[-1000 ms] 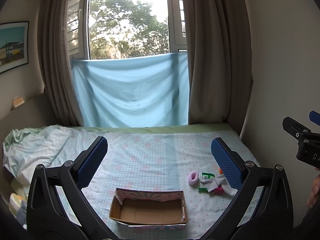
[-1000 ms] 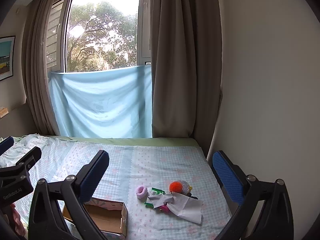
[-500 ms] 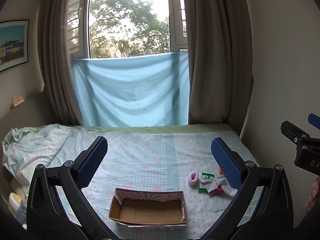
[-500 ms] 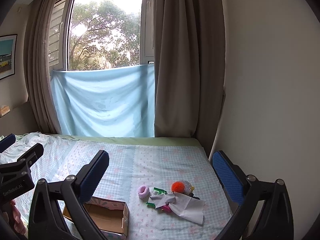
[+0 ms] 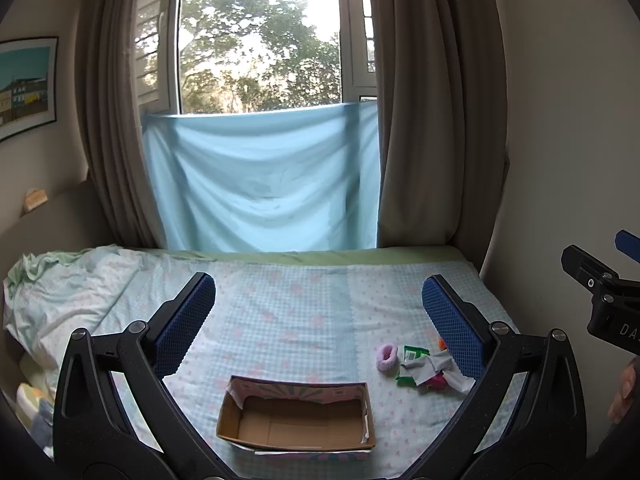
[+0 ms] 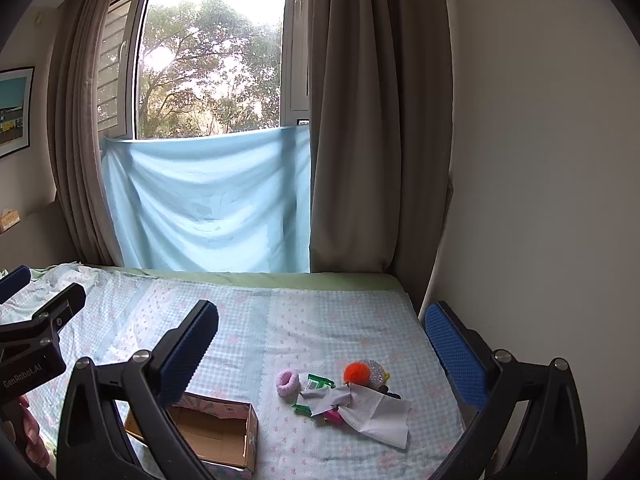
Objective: Organize soft objects
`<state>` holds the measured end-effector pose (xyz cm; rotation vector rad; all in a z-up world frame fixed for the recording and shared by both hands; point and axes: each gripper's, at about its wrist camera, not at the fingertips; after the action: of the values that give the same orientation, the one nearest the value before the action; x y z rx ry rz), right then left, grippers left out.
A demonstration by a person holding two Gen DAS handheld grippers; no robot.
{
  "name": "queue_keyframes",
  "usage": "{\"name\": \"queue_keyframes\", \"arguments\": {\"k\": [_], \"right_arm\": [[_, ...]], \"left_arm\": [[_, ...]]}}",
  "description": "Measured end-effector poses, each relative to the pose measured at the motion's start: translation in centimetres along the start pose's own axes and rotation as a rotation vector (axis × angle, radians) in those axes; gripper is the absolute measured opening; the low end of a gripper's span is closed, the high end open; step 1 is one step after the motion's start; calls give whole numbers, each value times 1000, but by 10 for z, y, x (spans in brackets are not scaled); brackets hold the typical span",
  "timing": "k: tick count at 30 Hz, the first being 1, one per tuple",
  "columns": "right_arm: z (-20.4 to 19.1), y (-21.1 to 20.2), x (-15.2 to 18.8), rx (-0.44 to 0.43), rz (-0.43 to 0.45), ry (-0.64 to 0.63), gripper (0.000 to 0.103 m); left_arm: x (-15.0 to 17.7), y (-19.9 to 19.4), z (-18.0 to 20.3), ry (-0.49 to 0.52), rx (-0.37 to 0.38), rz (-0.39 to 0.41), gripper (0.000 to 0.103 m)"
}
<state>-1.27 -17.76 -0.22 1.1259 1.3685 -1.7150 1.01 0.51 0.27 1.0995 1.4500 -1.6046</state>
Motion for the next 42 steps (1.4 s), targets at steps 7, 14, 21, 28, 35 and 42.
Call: {"name": "queue_keyframes", "arguments": {"k": [7,14,21,28,35,42], "right_arm": [[-1,0,-1,0,-1,-3,103],[-2,0,-1,-4,2,-3,103],[-2,1,-2,-5,5,-4,103],[-2,1,-2,-9,7,-1,103],[-2,4,-3,-18,9,-4,103],[-6,15,4,-12,-16,9,103]], "left_arm": [[0,2,-1,-2,0,-3,103],[0,4,-1,-1,4,-6,103],[0,6,1,0,7,-8,103],[0,7,2,0,3,-8,103],[1,9,0,-6,6,-17,103],[4,25,-10,10,39,-83,103]]}}
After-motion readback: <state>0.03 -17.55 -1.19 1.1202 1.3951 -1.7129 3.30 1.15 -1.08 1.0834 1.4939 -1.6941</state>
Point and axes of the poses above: each gripper's, at about its wrist camera, not at the fingertips, and y roughly the way its jaws point, z to its right, x to its underside, and after that the axes turned 7 degrees about x, right-handed
